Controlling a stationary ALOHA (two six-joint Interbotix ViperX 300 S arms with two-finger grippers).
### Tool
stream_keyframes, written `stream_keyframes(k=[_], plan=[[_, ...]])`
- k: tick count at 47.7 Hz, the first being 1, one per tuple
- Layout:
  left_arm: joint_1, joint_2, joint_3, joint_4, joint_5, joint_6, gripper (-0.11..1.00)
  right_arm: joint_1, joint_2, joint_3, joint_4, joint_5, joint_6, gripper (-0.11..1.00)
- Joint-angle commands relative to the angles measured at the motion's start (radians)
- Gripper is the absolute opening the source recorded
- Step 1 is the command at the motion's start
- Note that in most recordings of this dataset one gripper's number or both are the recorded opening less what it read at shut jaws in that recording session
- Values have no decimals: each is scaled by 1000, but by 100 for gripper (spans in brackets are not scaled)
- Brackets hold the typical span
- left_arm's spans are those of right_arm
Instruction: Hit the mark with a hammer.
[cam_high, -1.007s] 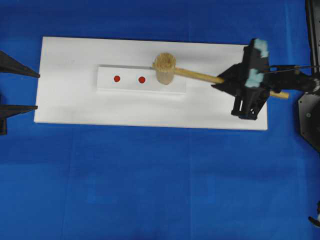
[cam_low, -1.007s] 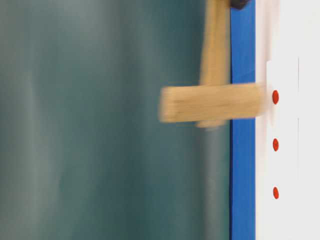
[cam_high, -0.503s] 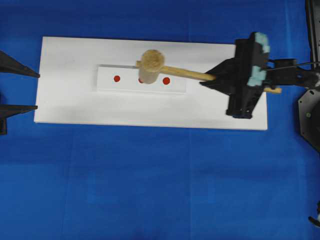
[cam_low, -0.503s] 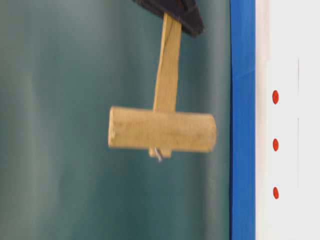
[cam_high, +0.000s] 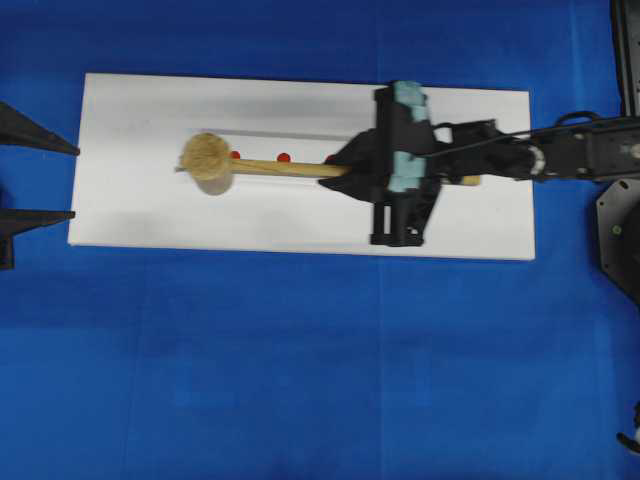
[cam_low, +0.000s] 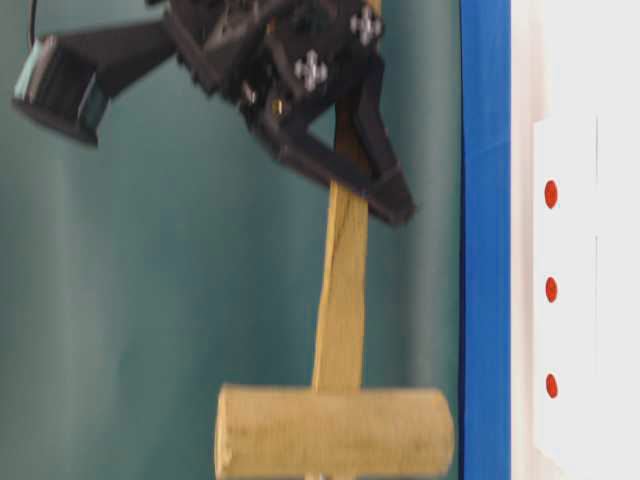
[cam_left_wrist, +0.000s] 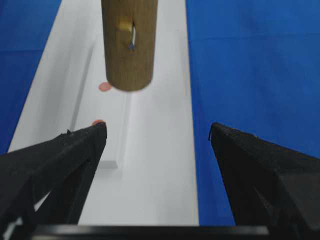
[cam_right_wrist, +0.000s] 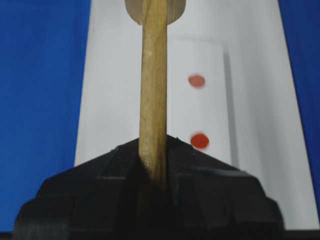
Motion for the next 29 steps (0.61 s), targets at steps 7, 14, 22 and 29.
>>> stream_keyframes(k=[7, 14, 22, 29], plan=[[2, 9, -9, 0, -6, -2, 82, 0, -2, -52, -8, 6, -2, 2], [3, 21, -6, -3, -58, -14, 82, 0, -2, -49, -9, 6, -2, 2], [9, 101, 2, -3, -230, -35, 83, 0, -2, -51, -9, 6, -2, 2], [17, 232, -21, -2, -324, -37, 83, 0, -2, -51, -9, 6, -2, 2]])
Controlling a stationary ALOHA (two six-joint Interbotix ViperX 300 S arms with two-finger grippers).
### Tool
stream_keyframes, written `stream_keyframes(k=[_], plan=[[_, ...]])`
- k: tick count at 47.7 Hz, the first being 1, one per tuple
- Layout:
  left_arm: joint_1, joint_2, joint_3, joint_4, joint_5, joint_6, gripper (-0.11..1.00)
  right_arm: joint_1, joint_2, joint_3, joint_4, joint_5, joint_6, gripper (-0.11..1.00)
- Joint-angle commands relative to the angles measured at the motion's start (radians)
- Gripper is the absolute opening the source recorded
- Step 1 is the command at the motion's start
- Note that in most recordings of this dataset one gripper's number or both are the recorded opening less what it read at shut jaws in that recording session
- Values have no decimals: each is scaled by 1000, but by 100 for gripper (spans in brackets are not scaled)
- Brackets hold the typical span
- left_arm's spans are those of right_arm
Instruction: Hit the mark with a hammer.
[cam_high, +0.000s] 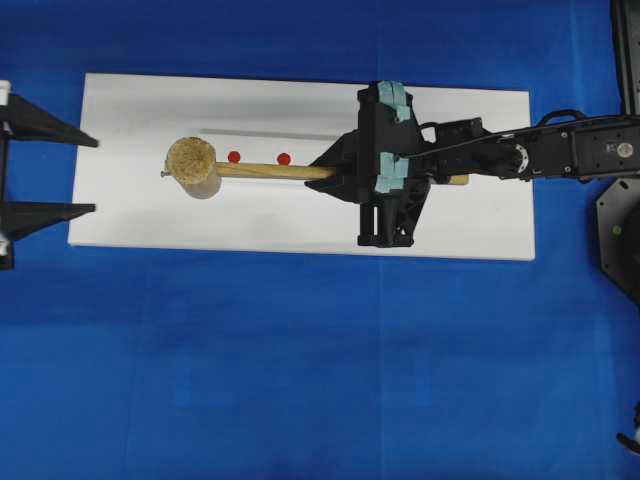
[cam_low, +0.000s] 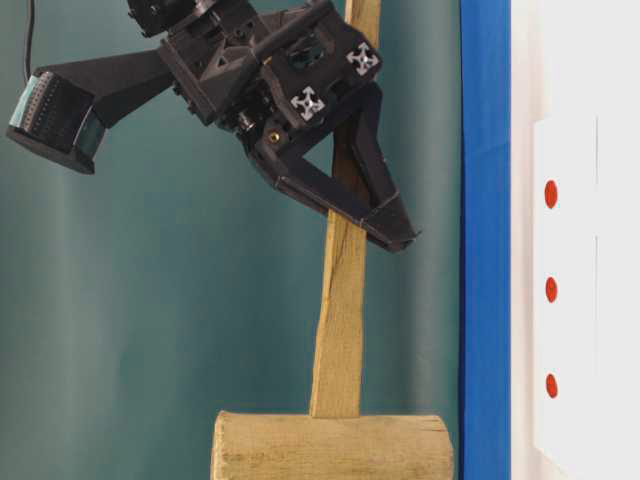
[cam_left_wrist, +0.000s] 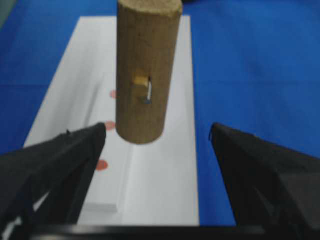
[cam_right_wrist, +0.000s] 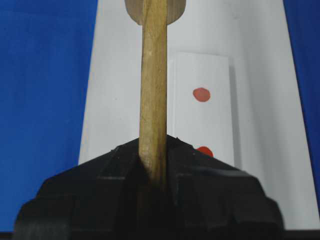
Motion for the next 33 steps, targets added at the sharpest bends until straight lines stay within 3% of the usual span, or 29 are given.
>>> stream_keyframes(k=[1, 15, 25, 33], plan=[[5, 89, -37, -2, -57, -3, 83, -2, -14, -29, -2, -3, -2, 2], [6, 413, -172, -2, -196, -2, 90, 0, -14, -28, 0, -3, -2, 2], [5, 586, -282, -2, -199, 5, 94, 0, -14, -25, -2, -2, -2, 2], [5, 630, -328, -2, -161, 2, 94, 0, -15, -25, -2, -2, -2, 2]])
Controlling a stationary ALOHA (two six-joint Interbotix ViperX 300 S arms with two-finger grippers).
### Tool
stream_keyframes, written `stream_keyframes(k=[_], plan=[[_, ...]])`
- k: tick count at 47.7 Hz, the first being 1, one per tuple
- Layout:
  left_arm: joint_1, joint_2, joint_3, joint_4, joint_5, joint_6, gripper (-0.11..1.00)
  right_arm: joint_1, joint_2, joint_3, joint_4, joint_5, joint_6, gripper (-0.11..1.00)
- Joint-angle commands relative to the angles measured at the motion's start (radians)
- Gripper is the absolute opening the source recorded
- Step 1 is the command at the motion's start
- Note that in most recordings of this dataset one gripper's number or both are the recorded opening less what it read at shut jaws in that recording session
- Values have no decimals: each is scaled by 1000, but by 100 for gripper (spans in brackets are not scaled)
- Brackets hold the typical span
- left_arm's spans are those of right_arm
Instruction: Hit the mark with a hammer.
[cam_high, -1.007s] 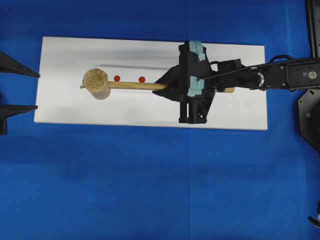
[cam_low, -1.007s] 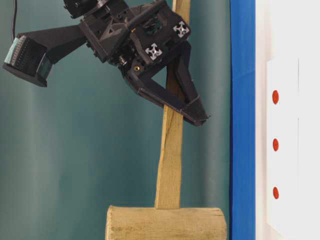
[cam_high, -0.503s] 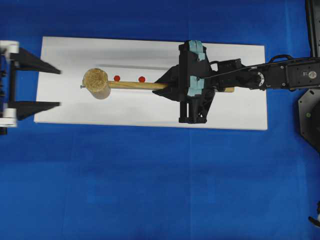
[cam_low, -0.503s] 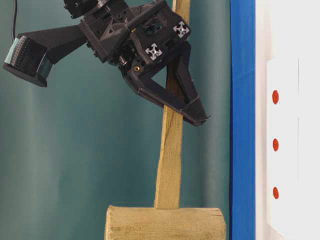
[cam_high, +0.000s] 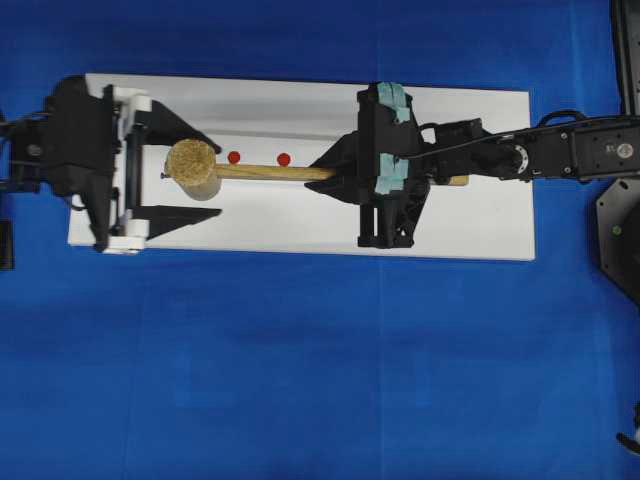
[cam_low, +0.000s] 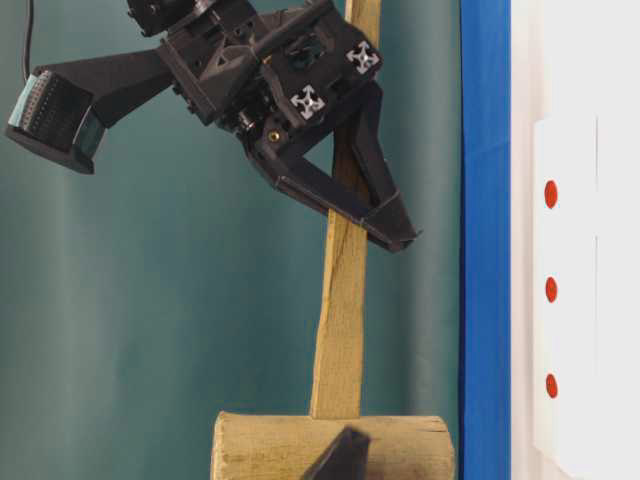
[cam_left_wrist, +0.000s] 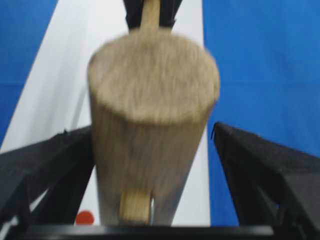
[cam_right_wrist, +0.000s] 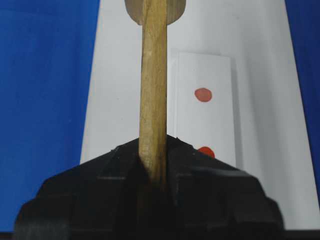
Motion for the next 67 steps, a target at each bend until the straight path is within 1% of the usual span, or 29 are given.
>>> stream_keyframes(k=[1, 8, 11, 13, 20, 28, 54, 55, 57, 60, 64, 65, 67], plan=[[2, 5, -35, -3, 18, -3, 94, 0, -14, -25, -2, -5, -2, 2], [2, 5, -34, -2, 25, -6, 93, 0, -14, -25, -2, -3, -2, 2], [2, 8, -38, -2, 23, -6, 89, 0, -14, -25, -2, -3, -2, 2], [2, 11, -40, -2, 23, -6, 83, 0, -14, -23, -2, -3, -2, 2], [-6, 23, -51, 0, 17, 8, 45, 0, -14, -25, -2, 0, -2, 2], [-6, 26, -49, 2, 11, 12, 45, 2, -14, -25, -2, 14, -2, 2], [-6, 23, -48, -2, 14, -3, 45, 0, -14, -18, 0, 21, 6, 2], [-8, 23, -46, -2, 14, -3, 45, 0, -15, -18, 0, 21, 8, 4], [-8, 23, -46, -3, 14, -3, 45, 0, -17, -14, 2, 18, 11, 10], [-6, 23, -46, -3, 15, -3, 45, 0, -21, -9, 2, 17, 11, 24], [-8, 21, -46, -3, 17, -6, 45, 0, -32, 3, 2, -6, 11, 49], [-6, 23, -46, -3, 15, -8, 45, 2, -35, 8, 2, -14, 11, 57], [-8, 23, -46, -3, 17, -12, 45, 8, -43, 17, 2, -35, 9, 70]])
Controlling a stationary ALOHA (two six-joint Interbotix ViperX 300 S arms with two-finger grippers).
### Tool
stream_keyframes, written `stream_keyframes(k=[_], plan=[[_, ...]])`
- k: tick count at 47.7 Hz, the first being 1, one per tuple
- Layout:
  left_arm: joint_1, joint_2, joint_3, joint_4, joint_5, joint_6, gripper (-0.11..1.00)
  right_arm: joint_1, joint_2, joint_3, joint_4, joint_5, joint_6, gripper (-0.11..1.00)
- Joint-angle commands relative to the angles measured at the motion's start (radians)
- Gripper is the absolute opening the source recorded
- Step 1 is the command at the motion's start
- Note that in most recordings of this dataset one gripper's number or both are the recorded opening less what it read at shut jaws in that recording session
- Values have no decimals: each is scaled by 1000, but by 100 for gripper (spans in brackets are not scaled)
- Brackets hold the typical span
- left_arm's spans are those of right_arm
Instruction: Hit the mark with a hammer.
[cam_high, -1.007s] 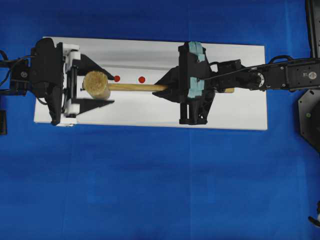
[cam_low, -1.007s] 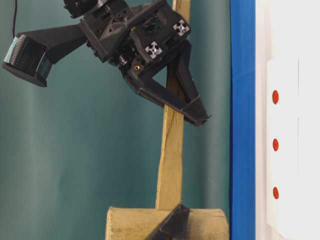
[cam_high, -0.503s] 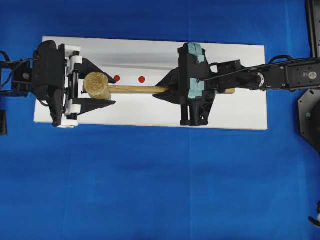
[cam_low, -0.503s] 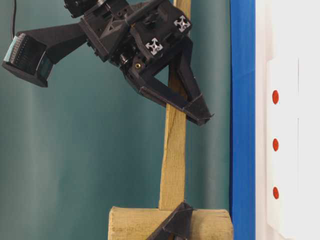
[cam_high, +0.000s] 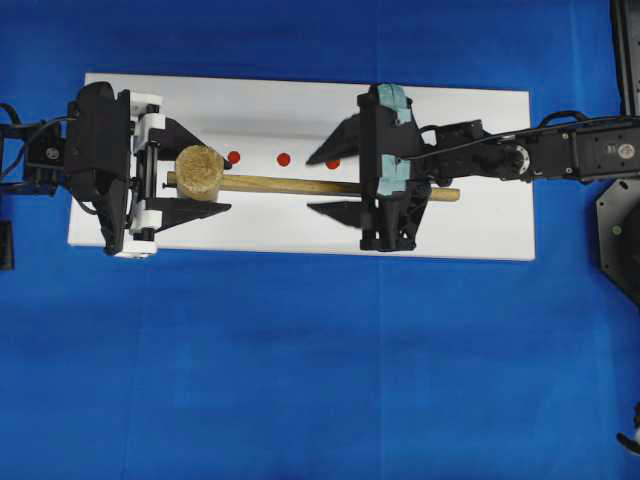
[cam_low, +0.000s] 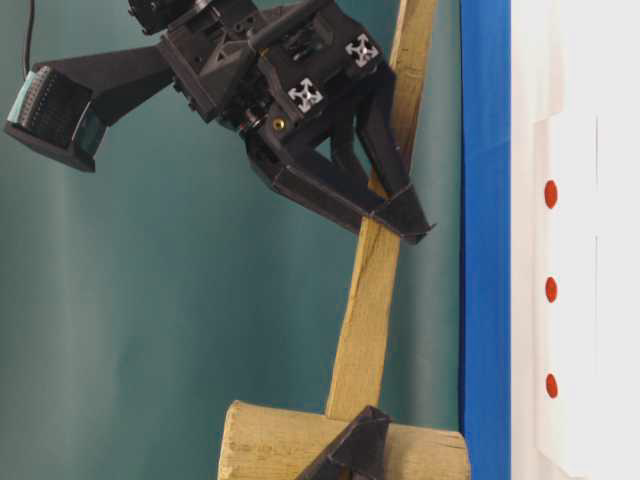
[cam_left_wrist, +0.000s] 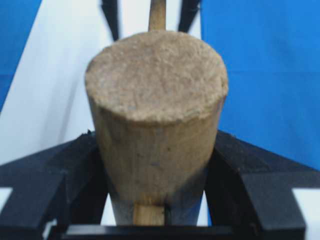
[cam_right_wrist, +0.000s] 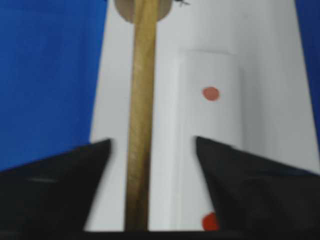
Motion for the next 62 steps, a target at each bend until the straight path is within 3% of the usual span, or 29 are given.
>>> stream_keyframes(k=[1, 5, 10, 15, 24, 34, 40, 45, 62], plan=[[-3, -9, -21, -3, -8, -8, 45, 8, -40, 5, 2, -46, 0, 76], [-3, -9, -21, -3, -3, -23, 45, 23, -61, 25, 2, -94, -3, 93], [-3, -9, -23, -5, 9, -49, 45, 38, -89, 41, 2, -123, -5, 89], [-3, -9, -26, -8, 14, -120, 45, 51, -104, 49, -2, -133, -11, 90], [-8, -9, -40, -8, 20, -420, 45, 52, -104, 49, -3, -135, -26, 90], [-11, -9, -40, -8, 28, -811, 45, 52, -98, 44, -3, -141, -64, 90], [-12, -11, -43, -5, 28, -980, 45, 52, -92, 40, -3, -141, -84, 90], [-21, -11, -49, -3, 23, -1035, 45, 52, -87, 38, -3, -140, -91, 90], [-37, -11, -75, -3, 20, -1042, 45, 52, -9, 15, -3, -141, -100, 90]])
